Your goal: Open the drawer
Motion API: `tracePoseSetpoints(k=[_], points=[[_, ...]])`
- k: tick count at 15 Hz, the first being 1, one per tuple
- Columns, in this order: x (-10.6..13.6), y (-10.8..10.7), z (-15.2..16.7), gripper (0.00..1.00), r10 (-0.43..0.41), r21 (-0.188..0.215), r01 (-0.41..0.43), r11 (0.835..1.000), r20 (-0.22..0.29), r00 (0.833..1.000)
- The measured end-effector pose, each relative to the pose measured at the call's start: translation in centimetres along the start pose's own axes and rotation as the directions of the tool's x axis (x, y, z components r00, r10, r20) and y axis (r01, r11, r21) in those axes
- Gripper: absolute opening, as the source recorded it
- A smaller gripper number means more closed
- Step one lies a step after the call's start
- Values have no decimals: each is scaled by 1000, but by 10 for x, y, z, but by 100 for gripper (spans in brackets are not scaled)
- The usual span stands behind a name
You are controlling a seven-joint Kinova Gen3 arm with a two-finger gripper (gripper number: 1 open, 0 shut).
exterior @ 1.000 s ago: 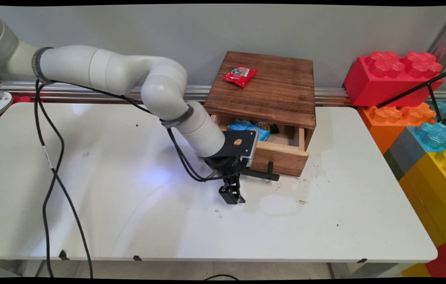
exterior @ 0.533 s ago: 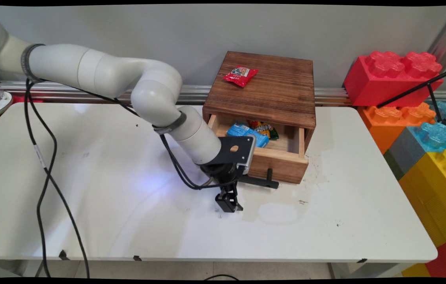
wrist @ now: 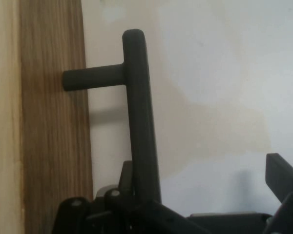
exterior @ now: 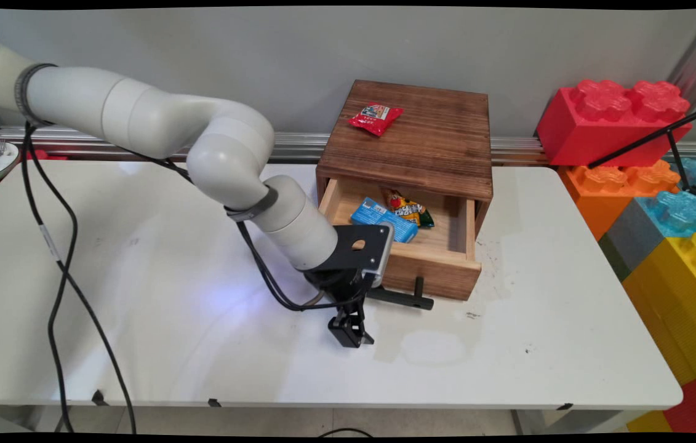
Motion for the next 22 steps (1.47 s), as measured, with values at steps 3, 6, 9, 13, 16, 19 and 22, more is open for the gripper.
tracePoseSetpoints(k=[3, 6, 9, 13, 16, 19, 22], points=[[0, 10, -3, 100, 1, -6, -1, 1000, -1, 1000], [0, 20, -6, 100, 4, -14, -4, 1000, -3, 1000], [0, 30, -8, 100, 5, -22, -5, 1000, -5, 1000], [1, 42, -10, 100, 5, -32, -5, 999, -7, 1000], [2, 50, -10, 100, -2, -38, 1, 999, -7, 1000], [4, 56, -8, 100, -15, -41, 15, 999, -7, 1000], [7, 61, -6, 100, -25, -42, 24, 999, -11, 1000]])
